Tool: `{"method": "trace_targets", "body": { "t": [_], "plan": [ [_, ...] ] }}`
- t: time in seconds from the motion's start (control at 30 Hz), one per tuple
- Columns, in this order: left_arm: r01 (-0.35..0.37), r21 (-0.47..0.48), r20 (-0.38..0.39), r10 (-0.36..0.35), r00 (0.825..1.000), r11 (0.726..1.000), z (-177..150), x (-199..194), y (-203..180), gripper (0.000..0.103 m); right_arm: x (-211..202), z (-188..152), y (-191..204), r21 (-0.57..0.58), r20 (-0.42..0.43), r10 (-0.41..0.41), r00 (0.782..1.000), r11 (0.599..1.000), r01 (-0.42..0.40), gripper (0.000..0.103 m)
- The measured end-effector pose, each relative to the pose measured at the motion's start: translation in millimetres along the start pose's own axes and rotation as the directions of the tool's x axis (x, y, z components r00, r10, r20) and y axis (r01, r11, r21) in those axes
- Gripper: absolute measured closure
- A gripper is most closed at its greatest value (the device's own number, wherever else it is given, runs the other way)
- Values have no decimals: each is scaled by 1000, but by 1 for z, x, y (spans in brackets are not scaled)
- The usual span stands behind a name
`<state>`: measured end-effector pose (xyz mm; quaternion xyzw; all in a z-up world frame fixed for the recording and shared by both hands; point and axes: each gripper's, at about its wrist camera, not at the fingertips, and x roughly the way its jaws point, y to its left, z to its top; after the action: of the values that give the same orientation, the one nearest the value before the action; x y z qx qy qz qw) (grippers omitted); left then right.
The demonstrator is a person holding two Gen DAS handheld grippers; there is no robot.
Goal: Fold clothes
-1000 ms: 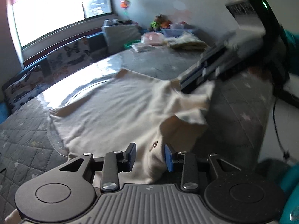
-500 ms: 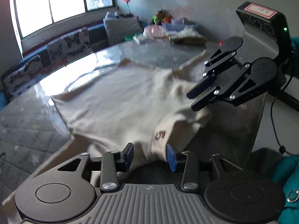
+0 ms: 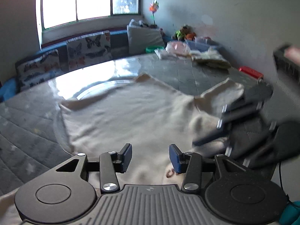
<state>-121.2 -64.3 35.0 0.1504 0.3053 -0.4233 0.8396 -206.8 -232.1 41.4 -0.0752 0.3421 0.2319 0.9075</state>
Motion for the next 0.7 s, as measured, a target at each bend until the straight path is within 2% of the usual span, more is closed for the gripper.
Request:
{"method": "trace_targets", "body": {
  "t": [0.07, 0.2, 0.3, 0.4, 0.5, 0.7],
  "plan": [
    [13, 16, -25, -12, 1000, 1000, -7, 6, -5, 56, -7, 0, -20, 89, 19, -29, 999, 996, 27, 72],
    [2, 57, -33, 0, 999, 998, -21, 5, -15, 56, -11, -6, -55, 176, 33, -147, 989, 975, 139, 72],
    [5, 63, -29, -3, 1000, 998, -23, 1, -15, 56, -10, -15, -86, 263, 22, -221, 975, 942, 207, 72],
    [6, 69, -33, -4, 999, 998, -24, -1, -14, 54, -8, -28, -115, 321, -9, -316, 949, 897, 302, 72],
    [14, 75, -38, -11, 999, 997, -24, -2, -13, 52, -21, -47, -140, 406, -20, -374, 927, 845, 350, 72],
    [14, 97, -46, -10, 999, 995, -22, -2, -12, 50, -52, -75, -175, 484, -60, -493, 868, 746, 457, 72]
  ]
}}
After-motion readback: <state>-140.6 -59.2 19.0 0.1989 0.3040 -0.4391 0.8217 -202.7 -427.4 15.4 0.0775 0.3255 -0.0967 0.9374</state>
